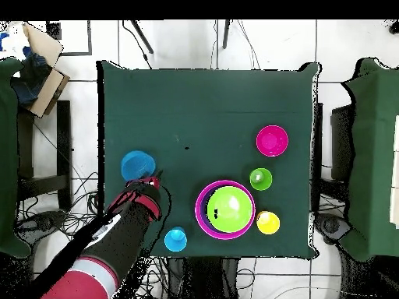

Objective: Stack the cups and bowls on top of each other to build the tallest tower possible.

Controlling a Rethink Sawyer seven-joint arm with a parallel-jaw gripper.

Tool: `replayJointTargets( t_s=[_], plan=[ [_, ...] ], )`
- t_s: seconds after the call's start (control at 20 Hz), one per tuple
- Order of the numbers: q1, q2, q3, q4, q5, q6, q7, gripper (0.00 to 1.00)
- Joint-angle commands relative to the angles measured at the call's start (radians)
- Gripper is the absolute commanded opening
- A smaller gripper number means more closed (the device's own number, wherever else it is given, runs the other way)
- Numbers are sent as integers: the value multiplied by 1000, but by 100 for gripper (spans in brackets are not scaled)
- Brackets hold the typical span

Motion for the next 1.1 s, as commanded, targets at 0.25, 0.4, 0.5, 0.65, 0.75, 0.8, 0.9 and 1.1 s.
replayJointTargets(
  t_s=[0.25,0.4,0.5,0.65,0.75,0.8,0.9,1.1],
  plan=[
    [-48,-109,159,-25,95,165,100,100],
    [-72,-139,198,-42,106,216,75,100],
    [-76,-143,205,-56,116,231,69,100],
    [-75,-149,202,-61,129,247,68,100],
    [-80,-155,205,-50,131,242,69,100],
    [-81,-154,205,-48,130,231,70,100],
    [-78,-131,196,-59,130,219,69,100],
    [-136,-105,257,-59,89,180,33,100]
  ],
)
